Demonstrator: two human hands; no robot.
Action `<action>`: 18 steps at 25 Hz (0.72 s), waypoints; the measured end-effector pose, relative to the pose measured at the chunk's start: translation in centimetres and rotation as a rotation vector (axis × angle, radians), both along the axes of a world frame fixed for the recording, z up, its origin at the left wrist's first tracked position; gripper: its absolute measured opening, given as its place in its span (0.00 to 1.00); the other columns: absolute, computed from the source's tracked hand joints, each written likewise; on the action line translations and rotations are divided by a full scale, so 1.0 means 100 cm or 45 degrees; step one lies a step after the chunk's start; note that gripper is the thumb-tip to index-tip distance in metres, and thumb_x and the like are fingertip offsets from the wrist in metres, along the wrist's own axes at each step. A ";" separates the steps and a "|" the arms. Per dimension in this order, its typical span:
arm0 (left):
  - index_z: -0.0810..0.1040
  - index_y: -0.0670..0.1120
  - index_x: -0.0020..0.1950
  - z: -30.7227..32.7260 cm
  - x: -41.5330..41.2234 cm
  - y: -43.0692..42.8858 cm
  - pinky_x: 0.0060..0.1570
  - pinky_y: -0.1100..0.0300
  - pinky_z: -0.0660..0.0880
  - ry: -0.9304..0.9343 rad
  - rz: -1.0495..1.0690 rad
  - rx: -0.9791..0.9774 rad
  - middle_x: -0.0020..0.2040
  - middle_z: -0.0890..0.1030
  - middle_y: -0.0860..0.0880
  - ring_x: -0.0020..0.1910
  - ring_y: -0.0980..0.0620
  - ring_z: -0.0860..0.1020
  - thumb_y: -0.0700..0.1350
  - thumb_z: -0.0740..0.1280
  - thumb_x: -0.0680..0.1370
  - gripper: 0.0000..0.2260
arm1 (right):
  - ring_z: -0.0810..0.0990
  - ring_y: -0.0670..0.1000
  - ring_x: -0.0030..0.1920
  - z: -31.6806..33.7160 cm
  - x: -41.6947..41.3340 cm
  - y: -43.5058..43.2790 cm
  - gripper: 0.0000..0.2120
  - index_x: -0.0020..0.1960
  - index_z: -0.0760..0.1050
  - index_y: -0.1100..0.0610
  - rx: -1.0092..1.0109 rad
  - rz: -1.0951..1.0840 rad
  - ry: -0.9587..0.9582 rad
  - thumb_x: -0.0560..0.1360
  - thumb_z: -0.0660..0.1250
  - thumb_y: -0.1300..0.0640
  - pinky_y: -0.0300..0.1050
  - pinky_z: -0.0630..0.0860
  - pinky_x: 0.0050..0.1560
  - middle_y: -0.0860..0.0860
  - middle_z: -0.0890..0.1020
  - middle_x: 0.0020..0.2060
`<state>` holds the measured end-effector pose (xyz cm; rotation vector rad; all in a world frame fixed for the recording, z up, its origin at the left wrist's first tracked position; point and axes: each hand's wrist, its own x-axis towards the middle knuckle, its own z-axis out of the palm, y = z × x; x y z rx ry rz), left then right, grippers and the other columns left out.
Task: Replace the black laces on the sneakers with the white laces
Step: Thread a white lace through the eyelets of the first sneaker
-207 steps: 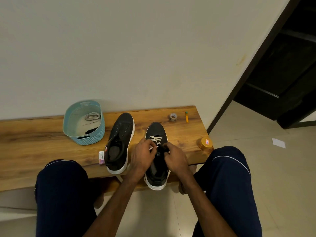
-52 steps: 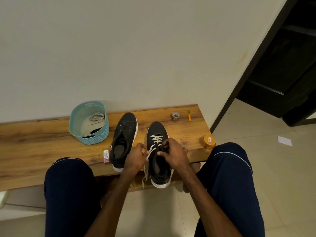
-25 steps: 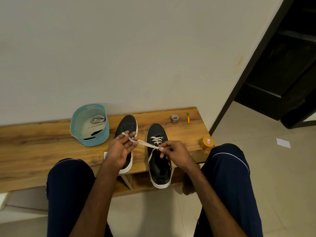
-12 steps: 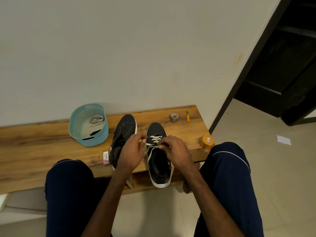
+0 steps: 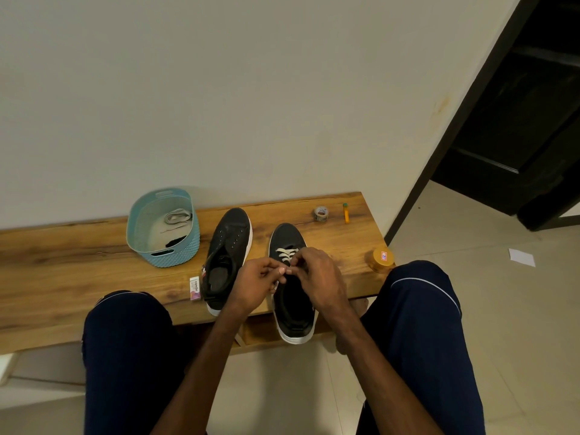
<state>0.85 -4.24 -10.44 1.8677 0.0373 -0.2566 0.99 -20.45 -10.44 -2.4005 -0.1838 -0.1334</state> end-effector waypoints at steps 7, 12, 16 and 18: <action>0.81 0.52 0.50 -0.009 -0.001 -0.012 0.41 0.60 0.75 -0.189 0.171 0.546 0.44 0.81 0.57 0.44 0.59 0.79 0.49 0.68 0.79 0.03 | 0.78 0.52 0.53 -0.030 0.008 -0.006 0.15 0.57 0.77 0.56 -0.144 -0.095 0.318 0.76 0.70 0.47 0.50 0.77 0.54 0.51 0.79 0.52; 0.80 0.52 0.53 -0.014 -0.003 -0.029 0.39 0.63 0.72 -0.317 0.158 0.789 0.51 0.81 0.56 0.48 0.57 0.79 0.51 0.68 0.79 0.06 | 0.81 0.55 0.51 -0.033 0.011 -0.011 0.10 0.57 0.80 0.59 -0.035 -0.107 0.344 0.81 0.63 0.57 0.46 0.75 0.50 0.55 0.84 0.50; 0.78 0.52 0.54 -0.021 -0.002 -0.036 0.41 0.59 0.74 -0.373 0.065 0.894 0.52 0.80 0.52 0.48 0.53 0.79 0.51 0.67 0.78 0.06 | 0.81 0.54 0.52 -0.038 0.013 -0.014 0.11 0.58 0.80 0.60 0.050 -0.134 0.386 0.81 0.62 0.59 0.45 0.74 0.50 0.55 0.85 0.52; 0.78 0.52 0.54 -0.022 0.000 -0.039 0.41 0.59 0.74 -0.383 0.040 0.920 0.52 0.80 0.52 0.47 0.53 0.79 0.51 0.67 0.78 0.06 | 0.81 0.54 0.52 -0.041 0.014 -0.015 0.11 0.58 0.81 0.60 0.092 -0.134 0.407 0.81 0.62 0.59 0.47 0.76 0.52 0.55 0.85 0.51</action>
